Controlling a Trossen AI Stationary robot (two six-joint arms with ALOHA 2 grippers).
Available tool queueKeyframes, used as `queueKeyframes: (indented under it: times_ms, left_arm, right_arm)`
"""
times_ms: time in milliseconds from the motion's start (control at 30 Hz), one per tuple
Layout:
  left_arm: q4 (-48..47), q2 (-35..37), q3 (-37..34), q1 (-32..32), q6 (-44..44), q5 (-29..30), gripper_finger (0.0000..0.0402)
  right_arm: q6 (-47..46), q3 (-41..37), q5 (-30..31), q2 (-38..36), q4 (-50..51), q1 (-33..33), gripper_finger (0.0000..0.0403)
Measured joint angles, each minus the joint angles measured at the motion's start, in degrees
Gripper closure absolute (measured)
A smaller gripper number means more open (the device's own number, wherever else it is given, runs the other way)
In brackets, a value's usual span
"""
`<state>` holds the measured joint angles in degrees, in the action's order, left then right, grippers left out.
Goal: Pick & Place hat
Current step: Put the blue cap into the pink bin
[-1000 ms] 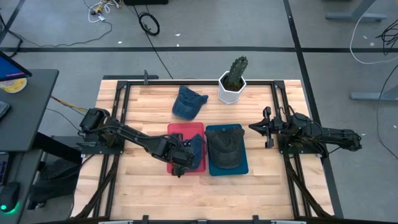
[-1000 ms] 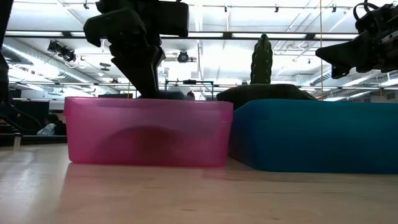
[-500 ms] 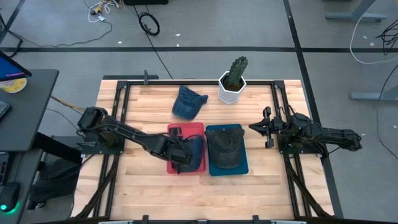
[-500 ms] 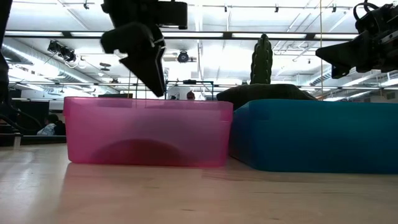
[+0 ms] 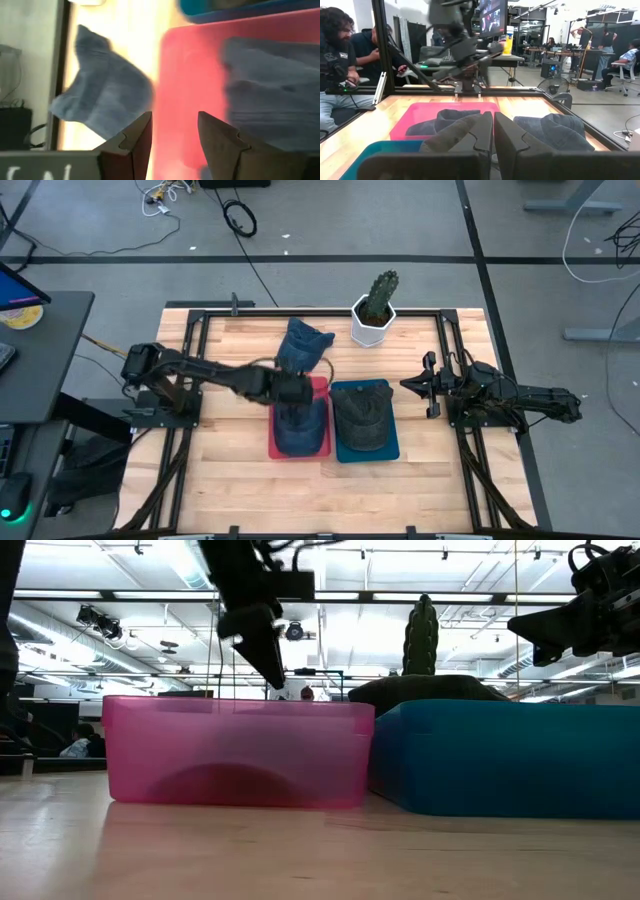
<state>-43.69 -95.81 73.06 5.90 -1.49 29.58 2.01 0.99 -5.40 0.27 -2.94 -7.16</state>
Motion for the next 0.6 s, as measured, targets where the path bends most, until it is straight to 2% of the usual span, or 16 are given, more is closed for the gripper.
queueKeyframes:
  times_ms: [133,267,400,600]
  left_arm:
    - [3.24,0.69,-0.02,-5.85,3.01,-0.95,0.0239]
    - [5.95,0.71,0.00,-11.22,5.83,-7.28,0.0239]
    - [5.42,0.70,0.00,-15.64,7.58,-9.58,0.0238]
    - [5.94,0.68,-0.02,-22.12,17.97,-17.09,0.0239]
  right_arm:
    - [0.01,0.00,0.01,0.00,0.02,0.02,0.0383]
    - [-0.01,0.00,-0.01,0.00,0.05,0.00,0.0383]
    - [0.00,0.00,0.01,0.02,0.02,0.01,0.0383]
    - [0.00,0.00,0.02,0.02,0.02,0.00,0.0383]
